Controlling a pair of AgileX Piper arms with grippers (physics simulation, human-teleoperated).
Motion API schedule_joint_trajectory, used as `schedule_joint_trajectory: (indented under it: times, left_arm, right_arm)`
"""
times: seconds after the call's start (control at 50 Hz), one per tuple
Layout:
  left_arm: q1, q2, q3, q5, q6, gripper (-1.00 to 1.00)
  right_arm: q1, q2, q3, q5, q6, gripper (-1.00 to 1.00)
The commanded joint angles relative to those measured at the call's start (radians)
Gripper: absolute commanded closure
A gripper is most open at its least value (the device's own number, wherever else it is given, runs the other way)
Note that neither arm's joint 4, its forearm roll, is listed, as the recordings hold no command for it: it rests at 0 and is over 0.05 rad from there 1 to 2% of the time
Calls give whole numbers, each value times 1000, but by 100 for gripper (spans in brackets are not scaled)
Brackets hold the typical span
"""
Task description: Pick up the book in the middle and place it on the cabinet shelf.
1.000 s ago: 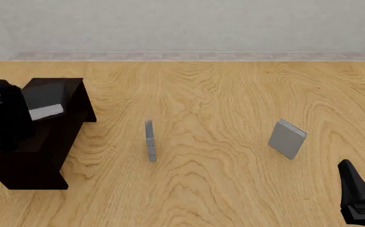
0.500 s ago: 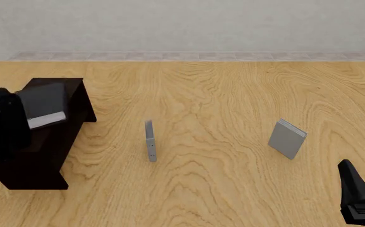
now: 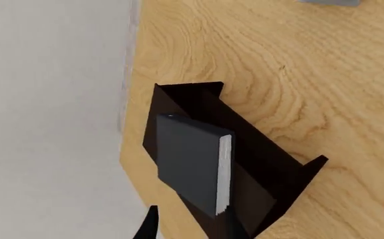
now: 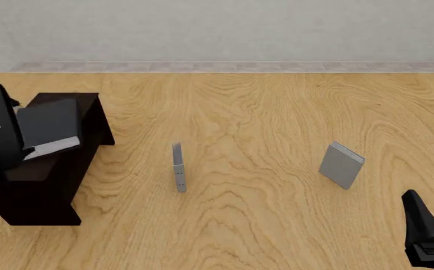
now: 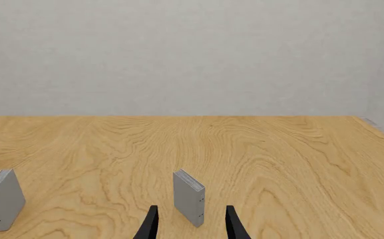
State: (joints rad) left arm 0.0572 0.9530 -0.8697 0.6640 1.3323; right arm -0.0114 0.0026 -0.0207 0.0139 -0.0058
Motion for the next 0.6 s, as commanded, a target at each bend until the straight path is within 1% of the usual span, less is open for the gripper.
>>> schedule_joint_trajectory:
  times: [0.02,0.08,0.16,0.24,0.28,0.3,0.32,0.34,0.36,0.38,0.44,0.48,0.5,0.52,0.54,0.56,0.6]
  left_arm:
    - [-47,14,-172,203,-160,-100]
    - [-60,48,-270,232,-248,-100]
    - [-91,73,-374,272,-351,-100]
    - [-125,94,-470,286,-499,-100]
    - [-137,87,-483,284,-556,-100]
    - [-139,89,-506,281,-605,-100]
    - [-135,92,-522,275,-636,-100]
    - [-94,78,-540,201,-688,-100]
    - [-55,73,-540,145,-703,-100]
    - [-45,62,-521,116,-724,-100]
    - [-55,3,-429,53,-748,-100]
    - [-47,-26,-379,15,-780,-100]
    - [-47,-26,-379,15,-780,-100]
    - [-35,-53,-340,-9,-817,-100]
    - [-34,-67,-322,-18,-837,-100]
    - [-46,-87,-288,-31,-843,-100]
    - [-39,-113,-262,-51,-884,-100]
  right_arm:
    - [0,0,0,0,0,-100]
    - [0,0,0,0,0,-100]
    - [0,0,0,0,0,-100]
    - [0,0,0,0,0,-100]
    - [0,0,0,0,0,-100]
    - [0,0,0,0,0,-100]
    - [0,0,0,0,0,-100]
    - [0,0,0,0,0,-100]
    - [0,0,0,0,0,-100]
    - [0,0,0,0,0,-100]
    - [0,0,0,0,0,-100]
    - [0,0,0,0,0,-100]
    - [0,0,0,0,0,-100]
    - [0,0,0,0,0,-100]
    - [0,0,0,0,0,-100]
    - [0,0,0,0,0,-100]
    - [0,0,0,0,0,-100]
